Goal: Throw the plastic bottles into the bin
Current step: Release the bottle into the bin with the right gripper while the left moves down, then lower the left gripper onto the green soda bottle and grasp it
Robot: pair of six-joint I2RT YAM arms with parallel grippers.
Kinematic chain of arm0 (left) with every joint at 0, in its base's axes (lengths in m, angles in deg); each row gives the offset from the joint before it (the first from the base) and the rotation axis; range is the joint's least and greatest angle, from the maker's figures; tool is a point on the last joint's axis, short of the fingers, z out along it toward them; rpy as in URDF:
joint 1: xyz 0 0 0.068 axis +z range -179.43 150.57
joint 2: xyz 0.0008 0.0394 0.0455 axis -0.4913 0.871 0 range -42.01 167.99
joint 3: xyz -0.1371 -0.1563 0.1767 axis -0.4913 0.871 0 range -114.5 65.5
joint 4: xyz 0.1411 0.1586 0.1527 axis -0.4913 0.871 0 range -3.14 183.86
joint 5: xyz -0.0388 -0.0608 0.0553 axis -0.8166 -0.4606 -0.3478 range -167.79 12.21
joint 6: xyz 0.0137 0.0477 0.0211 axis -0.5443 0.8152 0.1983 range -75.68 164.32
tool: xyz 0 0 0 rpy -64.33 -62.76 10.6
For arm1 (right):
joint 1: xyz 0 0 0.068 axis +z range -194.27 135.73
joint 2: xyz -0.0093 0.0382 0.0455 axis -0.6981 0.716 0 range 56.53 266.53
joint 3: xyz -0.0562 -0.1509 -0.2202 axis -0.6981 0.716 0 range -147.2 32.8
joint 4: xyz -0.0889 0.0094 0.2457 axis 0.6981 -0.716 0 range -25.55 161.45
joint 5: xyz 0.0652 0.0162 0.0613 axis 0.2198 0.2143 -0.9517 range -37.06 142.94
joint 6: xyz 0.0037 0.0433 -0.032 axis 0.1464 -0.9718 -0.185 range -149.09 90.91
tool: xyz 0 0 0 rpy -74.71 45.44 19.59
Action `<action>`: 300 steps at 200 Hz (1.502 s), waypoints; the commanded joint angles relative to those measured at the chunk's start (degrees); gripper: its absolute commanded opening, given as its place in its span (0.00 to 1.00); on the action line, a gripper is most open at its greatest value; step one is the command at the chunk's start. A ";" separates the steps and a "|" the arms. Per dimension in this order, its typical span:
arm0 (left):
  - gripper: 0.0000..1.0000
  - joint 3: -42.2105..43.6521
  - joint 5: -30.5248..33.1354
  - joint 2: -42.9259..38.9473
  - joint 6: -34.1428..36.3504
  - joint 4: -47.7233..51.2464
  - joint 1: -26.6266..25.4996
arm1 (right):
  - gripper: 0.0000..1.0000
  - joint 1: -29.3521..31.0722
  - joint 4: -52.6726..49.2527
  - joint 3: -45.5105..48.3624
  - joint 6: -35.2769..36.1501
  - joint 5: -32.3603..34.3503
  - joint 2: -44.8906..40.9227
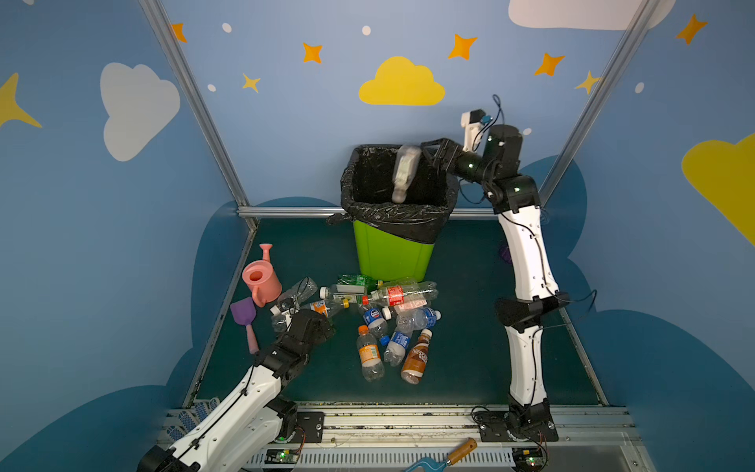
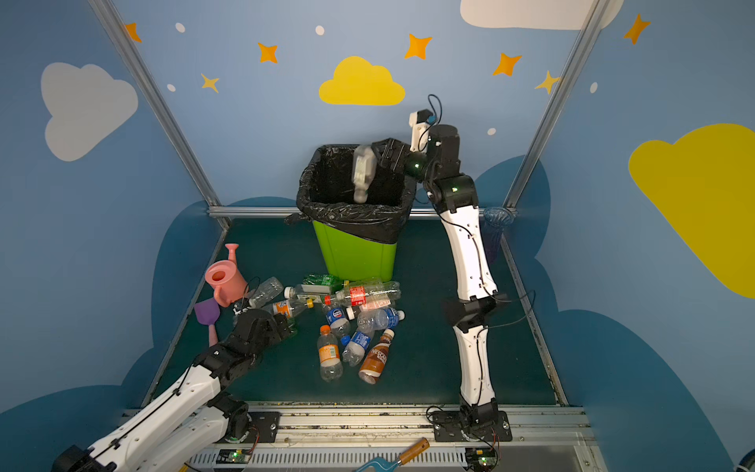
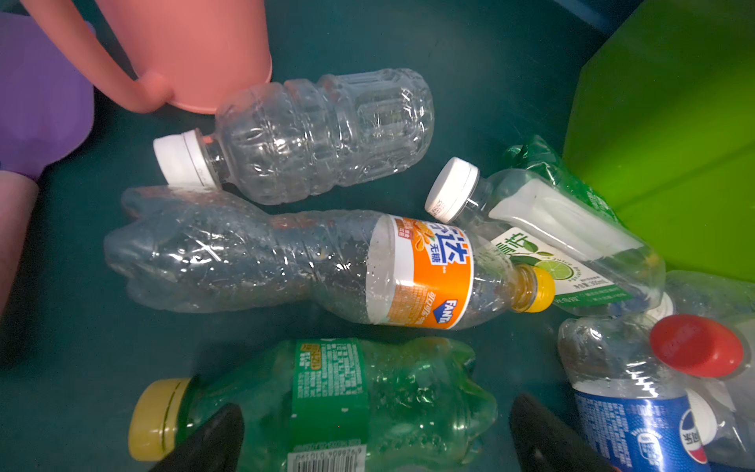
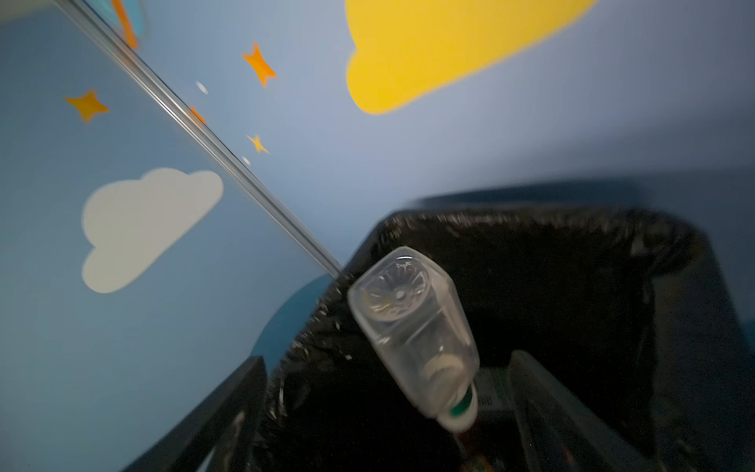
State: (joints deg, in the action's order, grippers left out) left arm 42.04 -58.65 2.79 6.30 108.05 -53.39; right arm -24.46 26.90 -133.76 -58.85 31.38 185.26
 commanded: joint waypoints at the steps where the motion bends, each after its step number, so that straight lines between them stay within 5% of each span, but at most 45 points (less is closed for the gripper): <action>1: 1.00 -0.18 1.25 -3.41 -1.26 1.86 0.32 | 0.95 -1.26 -2.65 6.99 4.32 1.62 -15.81; 32: 1.00 1.05 2.06 -7.15 -1.89 0.97 0.30 | 0.97 -2.25 36.03 59.67 -1.21 8.33 -42.46; 146: 1.00 0.49 -1.13 1.08 -12.66 -1.08 1.23 | 0.97 -16.84 37.25 118.06 -10.37 11.87 -67.74; 243: 1.00 -27.35 10.52 16.99 29.13 23.11 -9.51 | 0.98 -23.13 36.42 131.26 -11.88 11.38 -71.01; 282: 1.00 -26.85 17.09 22.10 48.89 23.31 -13.74 | 0.98 -24.14 37.75 131.05 -12.08 10.36 -69.11; 300: 1.00 -25.33 18.15 25.06 50.15 23.25 -15.46 | 0.98 -24.58 38.56 130.91 -12.33 9.88 -67.82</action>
State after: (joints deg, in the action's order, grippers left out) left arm 15.09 -44.84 24.80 46.52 127.83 -67.23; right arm -48.37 63.70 -2.62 -70.72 42.35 115.91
